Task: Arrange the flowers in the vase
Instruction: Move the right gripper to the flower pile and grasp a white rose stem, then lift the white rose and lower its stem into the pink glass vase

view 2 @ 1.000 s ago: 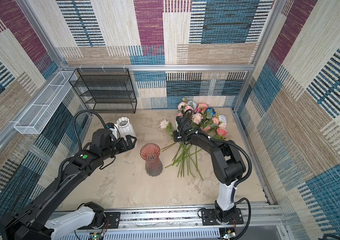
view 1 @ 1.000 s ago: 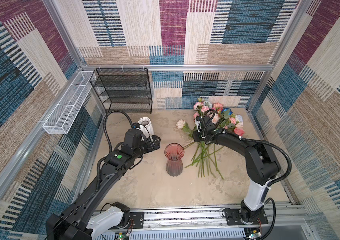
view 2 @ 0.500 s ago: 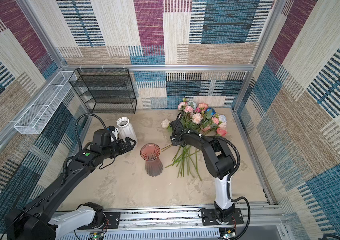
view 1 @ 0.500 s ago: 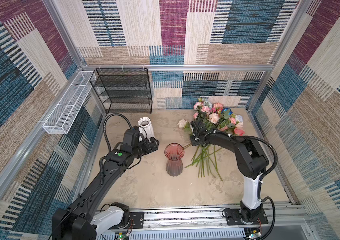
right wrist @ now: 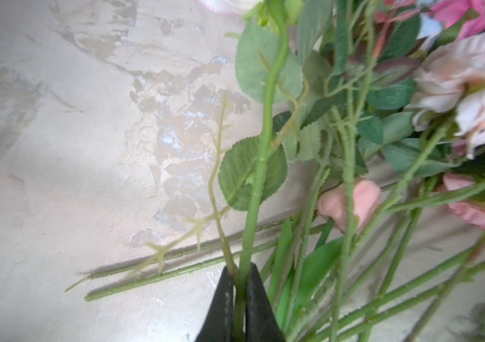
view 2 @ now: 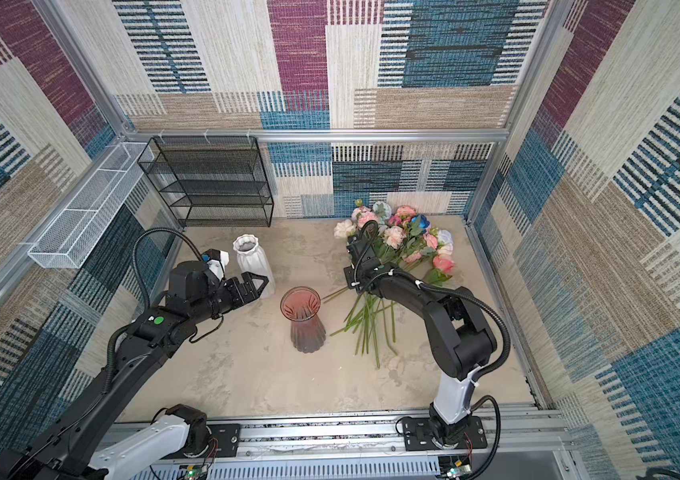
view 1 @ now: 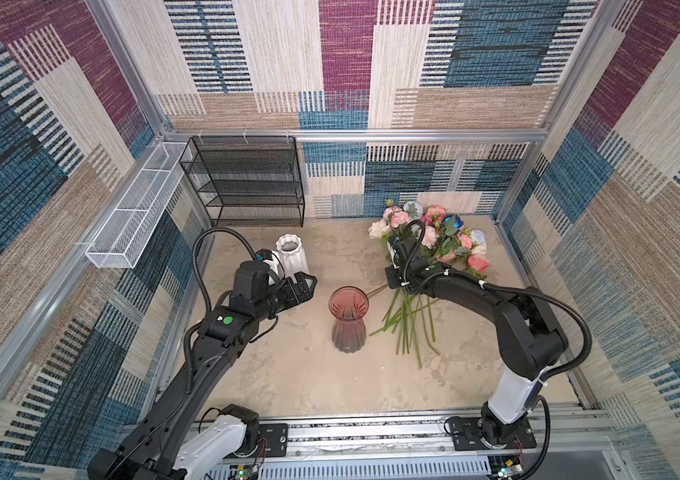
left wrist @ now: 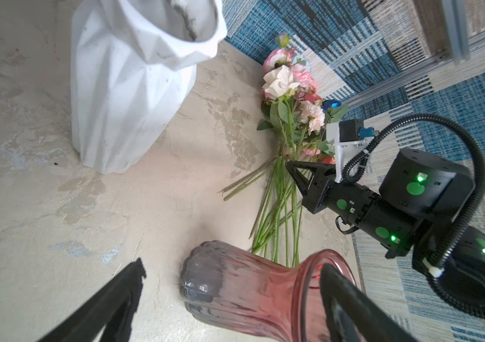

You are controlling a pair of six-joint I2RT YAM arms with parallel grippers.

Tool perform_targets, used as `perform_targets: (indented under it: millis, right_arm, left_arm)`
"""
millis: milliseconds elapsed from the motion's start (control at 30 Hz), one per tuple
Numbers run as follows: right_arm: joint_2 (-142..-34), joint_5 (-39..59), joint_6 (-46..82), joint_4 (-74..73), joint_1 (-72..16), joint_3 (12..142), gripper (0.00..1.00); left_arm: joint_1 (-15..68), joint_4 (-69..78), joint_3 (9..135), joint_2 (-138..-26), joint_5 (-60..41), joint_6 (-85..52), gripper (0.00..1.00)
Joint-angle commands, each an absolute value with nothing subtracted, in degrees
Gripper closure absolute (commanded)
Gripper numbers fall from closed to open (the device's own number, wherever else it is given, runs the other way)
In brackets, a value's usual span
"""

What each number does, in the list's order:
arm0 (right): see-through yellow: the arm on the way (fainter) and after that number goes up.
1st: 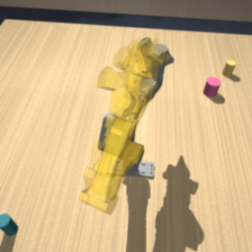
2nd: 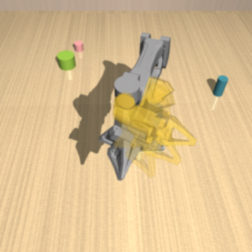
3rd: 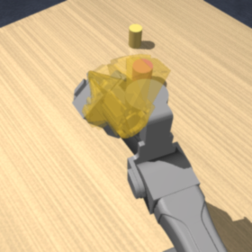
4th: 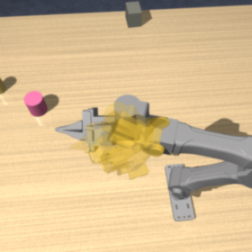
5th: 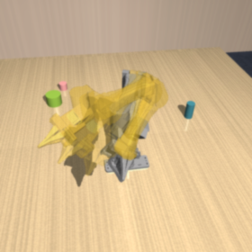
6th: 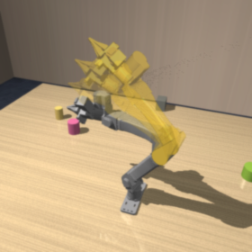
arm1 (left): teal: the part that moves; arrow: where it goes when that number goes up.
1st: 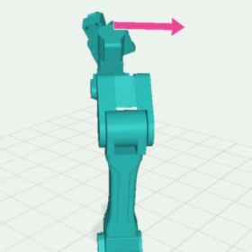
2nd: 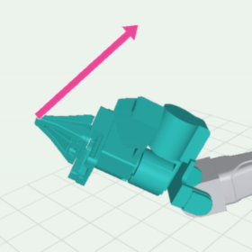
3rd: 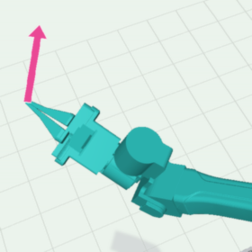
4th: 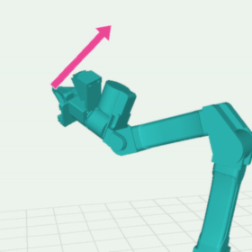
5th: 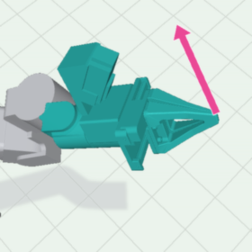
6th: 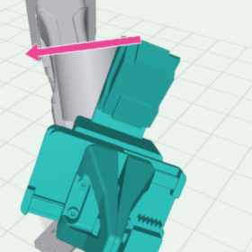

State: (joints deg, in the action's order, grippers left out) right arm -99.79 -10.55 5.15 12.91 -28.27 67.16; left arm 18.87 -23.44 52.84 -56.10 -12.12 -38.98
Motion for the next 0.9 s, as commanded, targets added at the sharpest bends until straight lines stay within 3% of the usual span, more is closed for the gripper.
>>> perform_targets:
  millis: [0, 267, 633, 867]
  right_arm:
    - [-94.2, -10.9, 5.6, 0.5, -28.3, 62.8, 0.92]
    - [-83.5, -11.5, 4.7, -15.7, -28.6, 57.7, 0.89]
    - [-66.6, -8.2, -1.8, -10.7, -34.7, 67.3, 0.93]
    - [-65.2, 0.7, -4.8, -10.0, -41.7, 76.2, 0.95]
  left_arm:
    - [18.9, -21.3, 52.1, -53.6, -9.5, -38.1, 0.06]
    - [18.8, -17.5, 50.3, -50.0, -7.9, -37.3, 0.05]
    - [18.9, -18.8, 50.1, -45.5, -5.7, -34.3, 0.05]
    - [18.8, -19.6, 49.7, -44.0, -4.8, -35.0, 0.05]
